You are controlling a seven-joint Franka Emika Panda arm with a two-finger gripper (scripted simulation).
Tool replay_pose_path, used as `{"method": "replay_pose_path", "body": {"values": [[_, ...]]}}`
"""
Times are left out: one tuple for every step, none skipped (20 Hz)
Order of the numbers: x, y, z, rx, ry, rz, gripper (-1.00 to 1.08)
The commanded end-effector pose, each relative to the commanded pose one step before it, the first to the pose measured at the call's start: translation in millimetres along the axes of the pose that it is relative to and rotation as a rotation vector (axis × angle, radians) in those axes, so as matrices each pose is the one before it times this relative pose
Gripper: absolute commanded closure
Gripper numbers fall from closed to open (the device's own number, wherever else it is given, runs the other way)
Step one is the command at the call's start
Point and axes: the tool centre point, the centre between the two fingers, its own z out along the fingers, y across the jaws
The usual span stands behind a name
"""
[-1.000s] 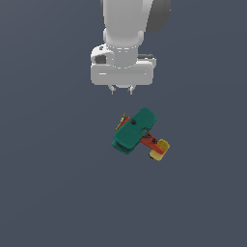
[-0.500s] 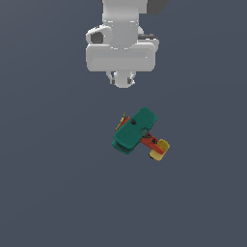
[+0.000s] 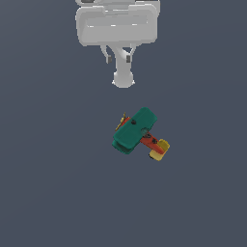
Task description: Pick up the object and move it to a goal position.
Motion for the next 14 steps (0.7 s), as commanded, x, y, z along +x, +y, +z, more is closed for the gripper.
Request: {"method": "replay_pose_path", "body": {"values": [[2.42, 1.59, -17.46, 0.01380, 0.03226, -0.00189, -0.20], [1.02, 0.67, -6.75, 0.00610, 0.01251, -0.00057, -0.20], [1.02, 0.71, -6.67, 0.00636, 0.01238, -0.00051, -0.20], [1.01, 0.74, -6.59, 0.00663, 0.01226, -0.00045, -0.20], [1.01, 0.78, -6.51, 0.00689, 0.01214, -0.00039, -0.20], [1.00, 0.81, -6.42, 0.00715, 0.01199, -0.00032, -0.20], [0.99, 0.86, -6.35, 0.00741, 0.01187, -0.00025, -0.20], [0.99, 0.89, -6.24, 0.00765, 0.01170, -0.00018, -0.20], [0.98, 0.94, -6.15, 0.00790, 0.01156, -0.00010, -0.20], [0.98, 0.98, -6.05, 0.00815, 0.01141, -0.00003, -0.20], [0.97, 1.03, -5.95, 0.00839, 0.01125, 0.00006, -0.20], [0.96, 1.08, -5.84, 0.00862, 0.01107, 0.00014, -0.20], [0.95, 1.13, -5.73, 0.00886, 0.01091, 0.00023, -0.20], [0.95, 1.18, -5.61, 0.00908, 0.01072, 0.00032, -0.20]]}}
